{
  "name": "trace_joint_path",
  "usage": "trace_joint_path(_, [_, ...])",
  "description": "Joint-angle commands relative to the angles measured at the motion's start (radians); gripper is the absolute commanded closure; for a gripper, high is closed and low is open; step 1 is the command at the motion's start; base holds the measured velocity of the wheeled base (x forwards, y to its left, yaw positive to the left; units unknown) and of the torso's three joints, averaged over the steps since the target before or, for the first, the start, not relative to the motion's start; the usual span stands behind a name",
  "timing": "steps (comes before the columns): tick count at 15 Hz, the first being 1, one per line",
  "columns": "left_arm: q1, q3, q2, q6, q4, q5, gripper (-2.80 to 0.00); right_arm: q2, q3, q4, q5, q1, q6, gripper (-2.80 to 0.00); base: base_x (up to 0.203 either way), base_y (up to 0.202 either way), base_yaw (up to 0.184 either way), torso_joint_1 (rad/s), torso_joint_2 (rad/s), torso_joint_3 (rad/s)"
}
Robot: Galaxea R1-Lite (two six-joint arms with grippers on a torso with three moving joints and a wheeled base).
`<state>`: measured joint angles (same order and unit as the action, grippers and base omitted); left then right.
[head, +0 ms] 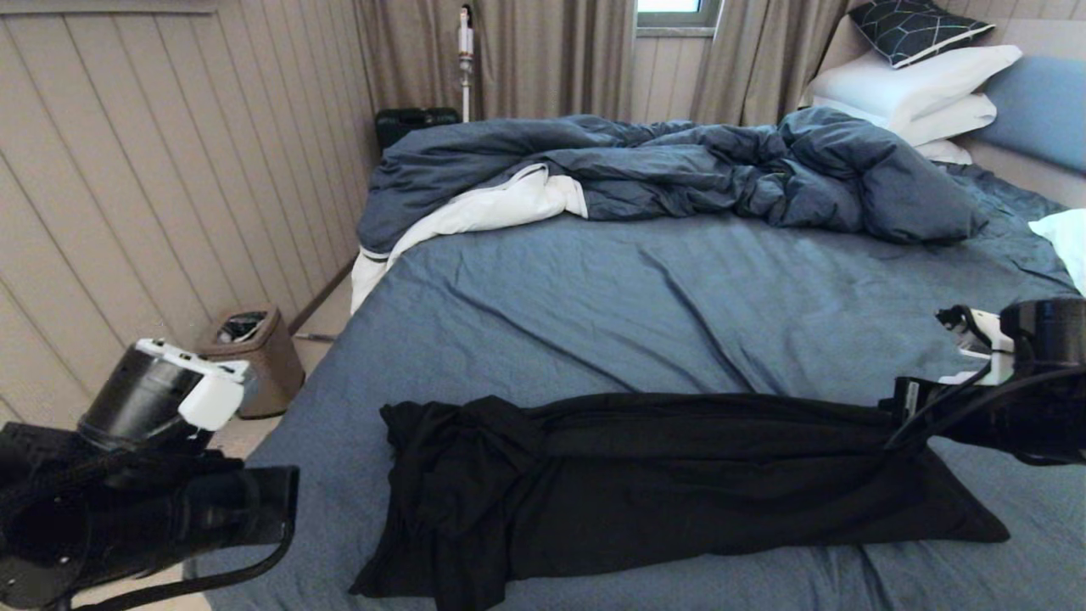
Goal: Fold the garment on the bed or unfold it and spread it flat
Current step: Fold the black T-shirt
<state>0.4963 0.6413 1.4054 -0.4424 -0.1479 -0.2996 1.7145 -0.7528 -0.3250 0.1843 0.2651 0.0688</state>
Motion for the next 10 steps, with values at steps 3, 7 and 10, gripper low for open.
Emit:
trace_joint_path(3, [-0.077, -0.184, -0.076, -0.007, 0.165, 0.013, 0.0, -0.003, -0.013, 0.027, 0.0, -0.001, 0.0, 0.0, 0.0, 0.0, 0.0, 0.0, 0.0, 0.0])
trace_joint_path(7, [-0.093, -0.227, -0.133, 0.025, 0.202, 0.015, 0.0, -0.035, -0.043, 0.032, 0.0, 0.011, -0.055, 0.0, 0.0, 0.0, 0.0, 0.0, 0.0, 0.0])
trace_joint_path(10, [-0.093, -0.23, -0.147, 0.025, 0.191, 0.016, 0.0, -0.038, -0.073, 0.1, 0.0, 0.008, -0.057, 0.0, 0.0, 0.0, 0.0, 0.0, 0.0, 0.0])
